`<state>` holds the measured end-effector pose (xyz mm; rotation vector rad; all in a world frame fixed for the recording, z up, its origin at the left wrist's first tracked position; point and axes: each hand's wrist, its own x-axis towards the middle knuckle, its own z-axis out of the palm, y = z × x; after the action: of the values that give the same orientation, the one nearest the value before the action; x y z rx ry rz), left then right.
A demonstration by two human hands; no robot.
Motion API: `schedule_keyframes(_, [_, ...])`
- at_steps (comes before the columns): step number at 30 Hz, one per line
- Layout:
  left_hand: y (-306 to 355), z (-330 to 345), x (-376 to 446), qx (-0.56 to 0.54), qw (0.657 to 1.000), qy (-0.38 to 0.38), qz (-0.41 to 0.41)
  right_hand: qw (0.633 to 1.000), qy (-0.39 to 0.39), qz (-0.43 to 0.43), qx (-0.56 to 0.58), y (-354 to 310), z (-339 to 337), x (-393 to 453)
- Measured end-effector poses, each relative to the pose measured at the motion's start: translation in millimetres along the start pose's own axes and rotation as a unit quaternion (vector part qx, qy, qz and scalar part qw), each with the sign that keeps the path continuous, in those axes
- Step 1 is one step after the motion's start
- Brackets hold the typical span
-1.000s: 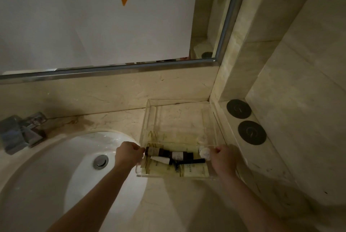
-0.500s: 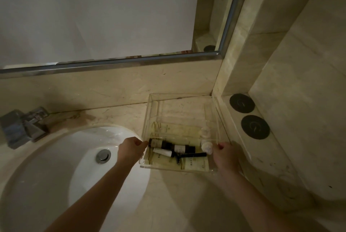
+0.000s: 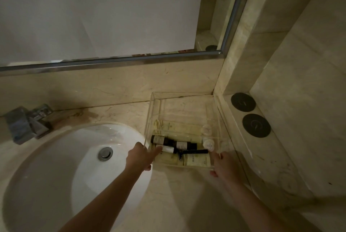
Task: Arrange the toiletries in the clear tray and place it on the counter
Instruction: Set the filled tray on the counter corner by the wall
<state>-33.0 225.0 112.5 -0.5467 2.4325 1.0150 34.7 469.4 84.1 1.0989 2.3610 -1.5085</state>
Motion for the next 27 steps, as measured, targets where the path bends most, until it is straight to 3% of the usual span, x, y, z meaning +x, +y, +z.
schedule_keyframes(10, [5.5, 6.4, 11.1, -0.014, 0.999, 0.039, 0.023, 0.998, 0.065, -0.013, 0.019, -5.1, 6.7, 15.8])
schedule_keyframes(18, [18.8, 13.4, 23.1, -0.055, 0.996, 0.07, 0.003, 0.996, 0.072, 0.001, 0.049, -18.2, 7.2, 30.7])
schedule_keyframes(22, [22.0, 14.3, 22.5, -0.172, 0.982, 0.077, -0.033, 0.991, 0.058, 0.024, 0.119, -27.0, 4.1, 28.4])
schedule_keyframes(27, [26.2, 14.5, 23.4, -0.3, 0.95, 0.079, -0.043, 0.949, 0.06, 0.109, 0.29, -36.3, 7.6, 31.3])
